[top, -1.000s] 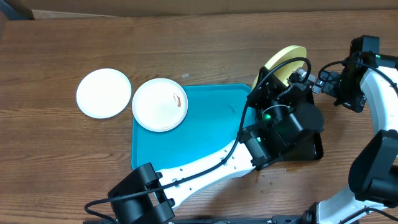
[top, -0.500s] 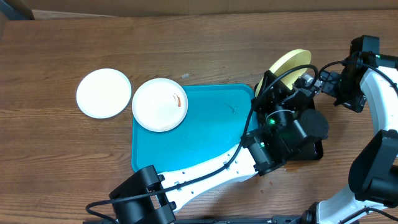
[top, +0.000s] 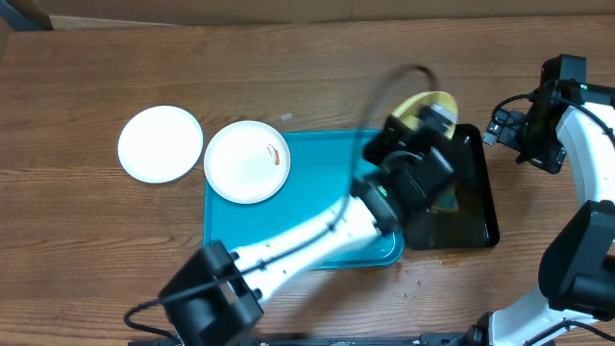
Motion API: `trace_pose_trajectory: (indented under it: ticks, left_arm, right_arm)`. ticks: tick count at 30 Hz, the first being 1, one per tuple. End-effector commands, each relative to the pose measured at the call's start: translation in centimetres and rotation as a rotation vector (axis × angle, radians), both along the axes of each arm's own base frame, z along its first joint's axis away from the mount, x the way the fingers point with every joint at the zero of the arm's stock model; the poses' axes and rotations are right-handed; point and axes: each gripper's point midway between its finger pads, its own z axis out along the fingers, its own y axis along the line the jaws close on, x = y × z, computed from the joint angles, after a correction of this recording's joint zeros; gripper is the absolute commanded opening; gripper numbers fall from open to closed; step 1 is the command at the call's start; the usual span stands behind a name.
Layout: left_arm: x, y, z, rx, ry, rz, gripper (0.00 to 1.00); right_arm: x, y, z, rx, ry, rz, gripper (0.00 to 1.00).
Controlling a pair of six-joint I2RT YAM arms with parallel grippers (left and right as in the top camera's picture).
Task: Clean dirty plates on tray and stack at the side
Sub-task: 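Lift the yellow plate with the left gripper and carry it left, then lower the yellow plate onto the white plate left of tray, release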
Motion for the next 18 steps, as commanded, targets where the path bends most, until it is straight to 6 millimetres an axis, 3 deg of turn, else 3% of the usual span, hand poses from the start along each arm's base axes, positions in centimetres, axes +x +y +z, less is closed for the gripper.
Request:
trace_pose_trajectory:
  ticks: [1,4,7,9,12,16,18]
  left_arm:
    - [1.7,1.1,2.4,-0.448,0.209,-0.061,0.04]
    - [3.8,5.1,1.7,-0.601,0.35,-0.027,0.04]
    - [5.7,10.5,0.6,-0.745,0.49,0.03,0.04]
    - [6.6,15.2,-0.2,-0.82,0.557,0.099,0.04]
    - [7.3,24.3,-1.6,-0.906,0.596,0.297,0.04]
    - [5.9,36.2,-3.3,-0.983,0.583,0.596,0.04]
    - [4.7,40.7,-4.0,-1.018,0.569,0.709,0.04]
  right_arm:
    - [0.4,-0.2,0.6,-0.004,-0.022,-0.006,1.0]
    - [0.4,-0.2,0.6,-0.004,-0.022,-0.006,1.0]
    - [0.4,-0.2,0.6,-0.004,-0.022,-0.006,1.0]
    - [0.4,-0.2,0.6,-0.004,-0.022,-0.006,1.0]
    - [0.4,-0.2,0.6,-0.004,-0.022,-0.006,1.0]
    - [0.4,-0.2,0.6,-0.004,-0.022,-0.006,1.0]
    - [0.4,-0.2,0.6,-0.004,-0.022,-0.006,1.0]
